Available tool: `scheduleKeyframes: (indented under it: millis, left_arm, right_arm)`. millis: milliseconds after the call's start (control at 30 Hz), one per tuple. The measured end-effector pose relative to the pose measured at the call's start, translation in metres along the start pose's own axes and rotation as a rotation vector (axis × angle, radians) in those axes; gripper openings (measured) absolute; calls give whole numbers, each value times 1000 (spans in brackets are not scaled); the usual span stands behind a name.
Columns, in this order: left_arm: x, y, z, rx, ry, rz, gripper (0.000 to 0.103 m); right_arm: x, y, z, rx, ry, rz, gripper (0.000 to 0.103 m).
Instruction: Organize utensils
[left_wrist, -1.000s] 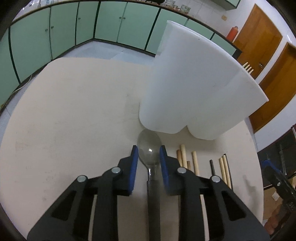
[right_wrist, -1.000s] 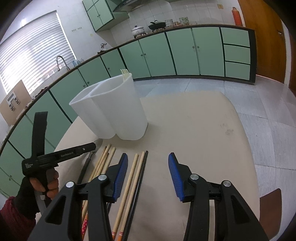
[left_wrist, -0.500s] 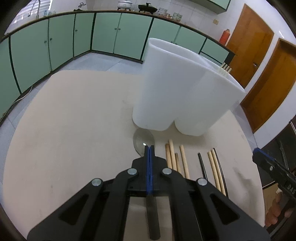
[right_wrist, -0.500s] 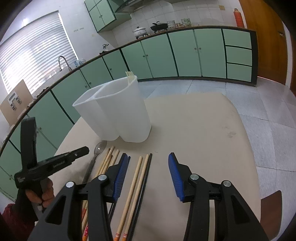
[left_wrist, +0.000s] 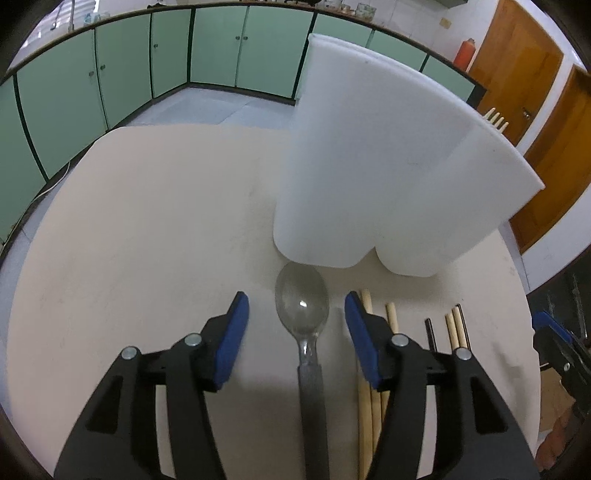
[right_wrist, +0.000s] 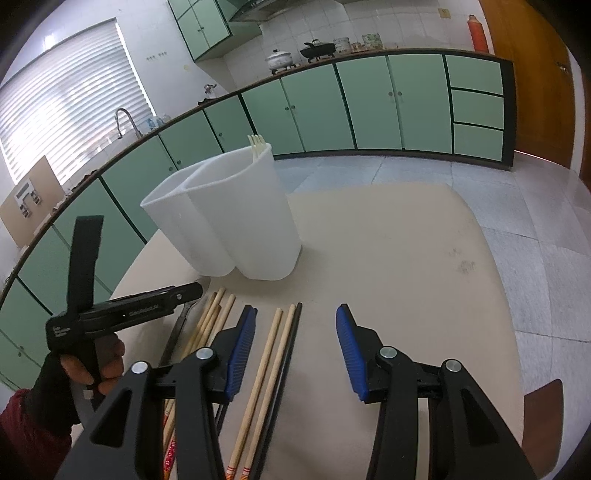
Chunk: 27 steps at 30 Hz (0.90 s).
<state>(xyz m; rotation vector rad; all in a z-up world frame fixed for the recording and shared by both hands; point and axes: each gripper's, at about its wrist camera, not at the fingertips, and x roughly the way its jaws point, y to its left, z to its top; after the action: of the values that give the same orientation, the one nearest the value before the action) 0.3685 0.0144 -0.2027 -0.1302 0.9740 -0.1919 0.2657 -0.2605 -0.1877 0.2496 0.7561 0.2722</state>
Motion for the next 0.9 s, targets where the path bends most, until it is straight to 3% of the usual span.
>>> scheduleKeyframes:
  millis: [67, 333, 433, 567, 733, 800, 833, 867, 900]
  left_arm:
    - [1, -2, 0, 7, -8, 15, 27]
    - [-8, -4, -7, 14, -21, -10, 22]
    - [-26, -4, -10, 17, -69, -28, 0]
    - [-37, -5, -16, 33, -81, -54, 0]
    - [-26, -8, -22, 18, -17, -60, 1]
    - [-23, -7, -24, 28, 5, -59, 18]
    - [-22, -8, -25, 29, 11, -55, 38]
    - [-22, -10, -26, 33, 9, -55, 44]
    - [-21, -12, -27, 40, 10, -54, 44]
  right_arm:
    - [1, 0, 0, 2, 1, -1, 45]
    - [2, -1, 0, 7, 0, -3, 45]
    - [2, -1, 0, 10, -2, -2, 45]
    - [2, 1, 0, 8, -3, 1, 45]
    - [1, 2, -3, -1, 0, 6, 45]
    - [0, 1, -2, -1, 2, 9, 45]
    - [0, 2, -2, -5, 2, 10, 45]
    - [-1, 2, -2, -8, 1, 9, 45]
    - [-1, 2, -2, -10, 0, 8, 45]
